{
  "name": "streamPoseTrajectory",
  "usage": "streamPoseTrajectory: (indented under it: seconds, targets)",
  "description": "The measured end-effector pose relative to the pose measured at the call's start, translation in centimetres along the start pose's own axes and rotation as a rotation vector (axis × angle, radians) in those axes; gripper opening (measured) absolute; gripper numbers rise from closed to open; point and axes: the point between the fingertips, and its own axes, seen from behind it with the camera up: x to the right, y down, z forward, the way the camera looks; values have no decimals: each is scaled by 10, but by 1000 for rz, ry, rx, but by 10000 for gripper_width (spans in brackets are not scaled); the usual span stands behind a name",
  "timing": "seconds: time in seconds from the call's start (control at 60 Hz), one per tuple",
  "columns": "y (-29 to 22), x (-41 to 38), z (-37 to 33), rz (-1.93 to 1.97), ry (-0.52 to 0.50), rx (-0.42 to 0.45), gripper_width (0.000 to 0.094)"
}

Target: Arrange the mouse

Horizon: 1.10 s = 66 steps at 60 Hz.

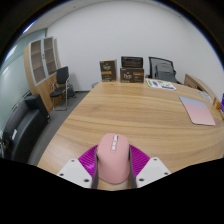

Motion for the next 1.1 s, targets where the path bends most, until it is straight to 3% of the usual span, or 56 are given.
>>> streamPoseTrajectory:
  seconds: [0.083, 0.233, 0.433, 0.583, 0.733, 0.95, 0.983, 1.1]
  targets:
    - [-31, -16, -27, -13, -37, 61, 432]
    - [-134, 5, -94, -11, -28, 232, 433]
    - [-247, 178, -128, -36, 143, 361, 429]
    - [-253, 336, -80, -7, 263, 310, 429]
    - [-180, 430, 3, 76, 260, 112, 428]
    - [-103, 471, 66, 110, 195, -66, 432]
    - [-111, 473, 69, 101, 180, -22, 431]
    - [-108, 473, 71, 62, 156, -39, 439]
